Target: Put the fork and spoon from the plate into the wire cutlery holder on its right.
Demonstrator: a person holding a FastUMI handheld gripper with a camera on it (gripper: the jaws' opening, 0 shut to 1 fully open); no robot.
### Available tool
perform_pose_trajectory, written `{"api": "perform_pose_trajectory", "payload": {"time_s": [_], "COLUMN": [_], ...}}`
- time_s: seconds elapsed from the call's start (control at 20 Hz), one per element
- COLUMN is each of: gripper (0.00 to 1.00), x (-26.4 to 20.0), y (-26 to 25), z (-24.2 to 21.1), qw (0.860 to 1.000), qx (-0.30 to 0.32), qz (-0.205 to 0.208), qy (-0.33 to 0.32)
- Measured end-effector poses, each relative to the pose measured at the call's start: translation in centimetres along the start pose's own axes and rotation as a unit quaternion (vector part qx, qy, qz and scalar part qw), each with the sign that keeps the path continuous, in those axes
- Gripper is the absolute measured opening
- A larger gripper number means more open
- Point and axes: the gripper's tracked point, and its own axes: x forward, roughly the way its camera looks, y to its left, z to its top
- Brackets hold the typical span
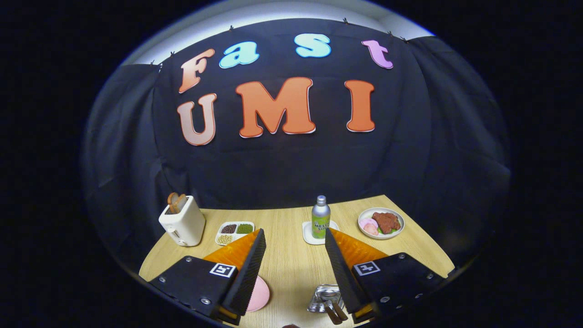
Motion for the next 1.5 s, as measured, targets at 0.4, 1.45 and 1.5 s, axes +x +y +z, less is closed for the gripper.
{"api": "perform_pose_trajectory", "payload": {"time_s": [0.4, 1.45, 1.5], "gripper": [0.83, 0.90, 0.90], "x": [-1.1, -2.6, -2.6], "y": [3.6, 5.4, 5.3], "z": [4.0, 5.7, 5.8], "qw": [0.993, 0.983, 0.982], "qx": [-0.053, -0.072, -0.072], "qz": [0.027, 0.049, 0.050], "qy": [-0.105, -0.163, -0.167]}}
